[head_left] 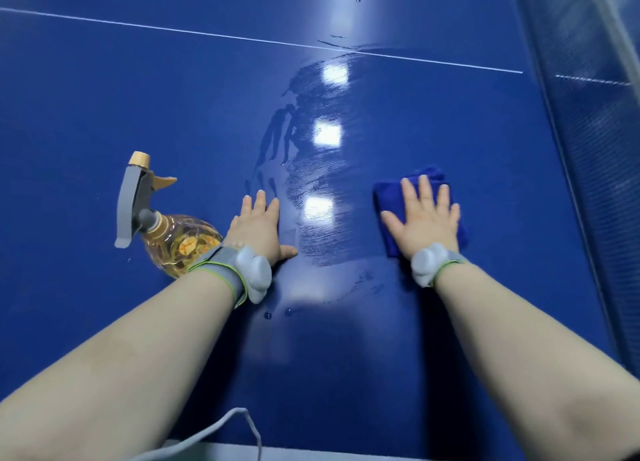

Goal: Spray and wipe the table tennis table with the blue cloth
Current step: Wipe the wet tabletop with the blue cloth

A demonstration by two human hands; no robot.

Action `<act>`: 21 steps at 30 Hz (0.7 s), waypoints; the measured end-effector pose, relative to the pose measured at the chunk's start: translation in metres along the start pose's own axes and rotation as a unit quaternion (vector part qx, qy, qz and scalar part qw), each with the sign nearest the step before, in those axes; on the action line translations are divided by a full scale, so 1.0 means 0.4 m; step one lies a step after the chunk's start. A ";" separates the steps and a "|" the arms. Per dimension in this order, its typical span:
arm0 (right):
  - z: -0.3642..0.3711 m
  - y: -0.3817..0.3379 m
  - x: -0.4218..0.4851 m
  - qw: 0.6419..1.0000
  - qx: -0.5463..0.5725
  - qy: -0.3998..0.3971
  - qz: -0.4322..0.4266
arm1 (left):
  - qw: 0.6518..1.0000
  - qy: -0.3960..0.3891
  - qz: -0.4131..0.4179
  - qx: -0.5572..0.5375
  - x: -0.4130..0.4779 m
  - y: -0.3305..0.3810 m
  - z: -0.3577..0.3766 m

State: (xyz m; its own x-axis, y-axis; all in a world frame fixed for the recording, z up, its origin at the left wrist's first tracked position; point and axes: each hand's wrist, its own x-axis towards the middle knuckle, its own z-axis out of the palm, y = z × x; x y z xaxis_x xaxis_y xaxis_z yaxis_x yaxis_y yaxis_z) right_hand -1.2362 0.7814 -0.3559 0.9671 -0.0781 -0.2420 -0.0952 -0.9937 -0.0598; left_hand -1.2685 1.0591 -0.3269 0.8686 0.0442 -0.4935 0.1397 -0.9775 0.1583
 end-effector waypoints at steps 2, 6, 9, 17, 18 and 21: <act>-0.002 0.030 -0.003 0.999 -0.002 -0.003 0.049 | 1.000 -0.015 -0.002 0.007 -0.028 -0.008 -0.004; 0.011 -0.052 -0.041 0.997 0.017 -0.001 0.069 | 0.999 -0.046 0.001 0.012 -0.080 -0.020 -0.007; 0.035 -0.162 -0.109 0.999 -0.004 0.001 -0.036 | 0.998 -0.059 0.000 0.013 -0.126 -0.024 0.000; 0.085 -0.328 -0.289 0.957 -0.026 -0.042 -0.287 | 0.997 -0.069 -0.031 0.033 -0.262 -0.027 0.024; 0.081 -0.309 -0.280 0.956 -0.027 -0.043 -0.289 | 0.996 -0.069 -0.035 0.033 -0.276 -0.028 0.025; 0.065 -0.222 -0.239 0.969 -0.019 -0.031 -0.245 | 0.994 -0.086 -0.059 0.034 -0.304 -0.031 0.033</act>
State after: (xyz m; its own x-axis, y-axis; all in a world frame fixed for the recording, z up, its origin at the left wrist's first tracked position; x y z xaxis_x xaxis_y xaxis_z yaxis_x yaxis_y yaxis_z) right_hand -1.3264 0.8792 -0.3525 0.8777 0.4079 -0.2515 0.3817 -0.9124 -0.1477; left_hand -1.3822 1.0630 -0.2800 0.7531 0.1284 -0.6453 0.1982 -0.9795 0.0364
